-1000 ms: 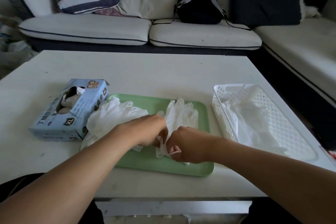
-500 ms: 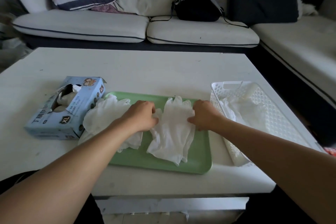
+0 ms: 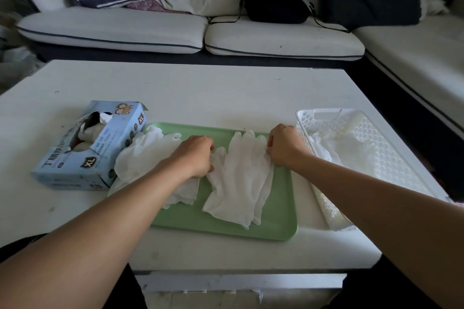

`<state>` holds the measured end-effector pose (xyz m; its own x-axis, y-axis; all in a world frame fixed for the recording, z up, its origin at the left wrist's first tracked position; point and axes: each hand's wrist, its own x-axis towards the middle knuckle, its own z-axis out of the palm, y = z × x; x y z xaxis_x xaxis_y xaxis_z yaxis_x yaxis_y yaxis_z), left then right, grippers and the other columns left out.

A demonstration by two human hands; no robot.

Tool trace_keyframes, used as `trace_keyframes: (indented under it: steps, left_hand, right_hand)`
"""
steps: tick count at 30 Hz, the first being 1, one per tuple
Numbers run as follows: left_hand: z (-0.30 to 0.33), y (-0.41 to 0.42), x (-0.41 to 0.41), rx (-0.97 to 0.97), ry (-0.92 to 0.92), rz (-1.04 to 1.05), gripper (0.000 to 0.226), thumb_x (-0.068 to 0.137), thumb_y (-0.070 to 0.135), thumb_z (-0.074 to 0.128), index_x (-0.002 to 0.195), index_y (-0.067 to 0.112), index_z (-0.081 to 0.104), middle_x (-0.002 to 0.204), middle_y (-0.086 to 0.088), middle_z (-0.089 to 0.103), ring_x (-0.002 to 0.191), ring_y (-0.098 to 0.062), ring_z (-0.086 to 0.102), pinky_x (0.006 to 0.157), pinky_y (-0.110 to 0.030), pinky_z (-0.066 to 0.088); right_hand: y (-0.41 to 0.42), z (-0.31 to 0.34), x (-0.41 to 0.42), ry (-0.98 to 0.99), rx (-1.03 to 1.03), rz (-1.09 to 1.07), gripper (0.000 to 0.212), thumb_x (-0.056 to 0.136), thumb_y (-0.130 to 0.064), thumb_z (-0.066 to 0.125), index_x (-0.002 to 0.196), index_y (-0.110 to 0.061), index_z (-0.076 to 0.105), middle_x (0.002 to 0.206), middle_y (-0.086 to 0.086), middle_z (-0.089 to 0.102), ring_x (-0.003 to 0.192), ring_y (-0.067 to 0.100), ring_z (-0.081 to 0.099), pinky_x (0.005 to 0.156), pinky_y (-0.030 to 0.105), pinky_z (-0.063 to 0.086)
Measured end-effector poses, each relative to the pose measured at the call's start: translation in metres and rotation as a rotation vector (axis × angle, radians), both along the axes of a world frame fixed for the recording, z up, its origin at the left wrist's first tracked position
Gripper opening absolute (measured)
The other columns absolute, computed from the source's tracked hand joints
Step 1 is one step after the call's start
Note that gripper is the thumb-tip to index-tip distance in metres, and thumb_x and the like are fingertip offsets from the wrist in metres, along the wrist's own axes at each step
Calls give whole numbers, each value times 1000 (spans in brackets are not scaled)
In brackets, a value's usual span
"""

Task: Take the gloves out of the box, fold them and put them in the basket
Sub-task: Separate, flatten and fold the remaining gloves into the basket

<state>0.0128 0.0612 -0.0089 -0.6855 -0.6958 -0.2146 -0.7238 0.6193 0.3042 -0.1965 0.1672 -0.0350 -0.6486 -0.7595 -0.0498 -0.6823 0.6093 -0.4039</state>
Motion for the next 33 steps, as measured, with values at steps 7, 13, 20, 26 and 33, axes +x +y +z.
trace_keyframes:
  steps: [7,13,20,26,33]
  left_hand:
    - [-4,-4,-1,20,162,79,24,89,8,70,112,16,70,111,-6,68,103,-26,64,87,-32,52]
    - [1,-6,-6,98,415,143,23,89,0,68,108,13,70,93,0,68,90,-24,67,78,-26,50]
    - [3,1,-6,177,134,-19,77,82,13,83,148,18,44,145,-7,50,123,-25,57,97,-33,50]
    - [11,14,-6,185,-25,-168,96,76,26,89,154,24,33,154,-1,37,133,-24,47,102,-36,48]
    - [12,21,-4,197,-81,-269,108,73,48,88,158,25,27,161,6,31,143,-19,39,113,-34,38]
  right_hand:
    - [-2,-5,-2,-26,40,-18,12,79,-2,64,91,-5,66,82,11,67,64,26,67,65,38,62]
    - [-1,-7,-7,-38,39,-26,17,80,-3,64,97,-4,64,90,13,66,73,30,68,67,36,61]
    - [-3,-2,-12,-1,33,-12,20,80,-4,61,99,-2,67,97,14,68,81,29,68,68,36,61]
    - [-5,7,-12,40,27,9,26,79,2,52,101,0,65,102,15,67,85,31,67,70,37,60]
    - [2,11,-2,108,39,51,33,75,12,43,98,-1,64,99,14,64,83,32,62,66,36,54]
